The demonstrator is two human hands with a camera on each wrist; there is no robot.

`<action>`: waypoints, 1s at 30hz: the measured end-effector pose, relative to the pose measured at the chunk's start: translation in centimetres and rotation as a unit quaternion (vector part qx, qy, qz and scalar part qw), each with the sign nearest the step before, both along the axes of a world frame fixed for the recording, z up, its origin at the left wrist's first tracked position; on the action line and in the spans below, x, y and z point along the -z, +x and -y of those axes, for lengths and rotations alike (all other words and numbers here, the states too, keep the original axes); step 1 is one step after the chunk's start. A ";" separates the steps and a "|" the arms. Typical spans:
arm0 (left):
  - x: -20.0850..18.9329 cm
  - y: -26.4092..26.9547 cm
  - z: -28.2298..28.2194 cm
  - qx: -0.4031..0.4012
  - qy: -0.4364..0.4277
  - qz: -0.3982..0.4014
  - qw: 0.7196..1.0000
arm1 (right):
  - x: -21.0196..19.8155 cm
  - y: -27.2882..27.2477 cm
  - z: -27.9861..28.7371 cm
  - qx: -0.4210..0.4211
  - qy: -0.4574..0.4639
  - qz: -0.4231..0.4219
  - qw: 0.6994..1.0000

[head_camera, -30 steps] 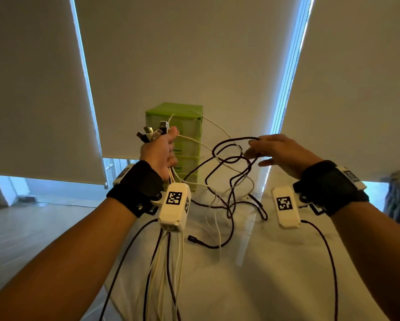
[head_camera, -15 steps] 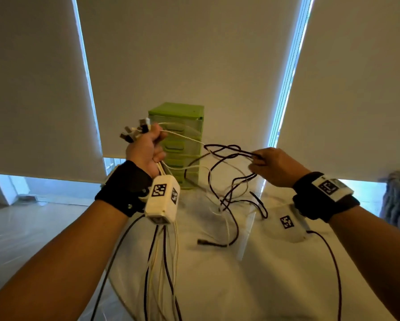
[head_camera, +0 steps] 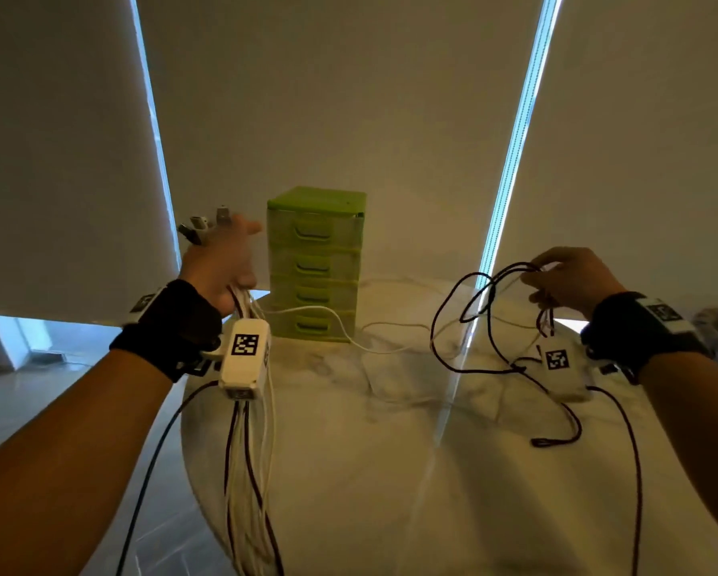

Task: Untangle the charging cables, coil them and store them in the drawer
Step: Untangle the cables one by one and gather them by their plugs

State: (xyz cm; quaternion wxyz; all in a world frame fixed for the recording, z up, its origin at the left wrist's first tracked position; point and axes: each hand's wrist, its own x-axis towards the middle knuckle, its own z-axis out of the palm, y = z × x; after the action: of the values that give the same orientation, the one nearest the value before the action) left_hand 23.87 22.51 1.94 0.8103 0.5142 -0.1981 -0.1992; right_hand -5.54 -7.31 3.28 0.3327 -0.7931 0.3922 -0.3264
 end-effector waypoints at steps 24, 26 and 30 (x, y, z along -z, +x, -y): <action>2.1 -9.7 5.9 0.198 0.239 0.288 0.906 | -0.6 -1.6 -2.8 -0.121 0.027 0.149 0.981; 2.8 -11.5 7.1 0.252 0.285 0.321 0.867 | -0.6 -1.0 -3.2 -0.119 0.019 0.160 0.980; 5.2 -14.6 10.3 0.292 0.309 0.320 0.847 | -0.9 -0.1 -4.1 -0.117 -0.019 0.174 0.978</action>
State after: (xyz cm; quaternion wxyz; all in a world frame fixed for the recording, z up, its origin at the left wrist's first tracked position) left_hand 9.31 12.21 -3.23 0.4061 0.6914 -0.5155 -0.3021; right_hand -5.66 -3.25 4.18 0.4165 -0.7708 0.2266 -0.4255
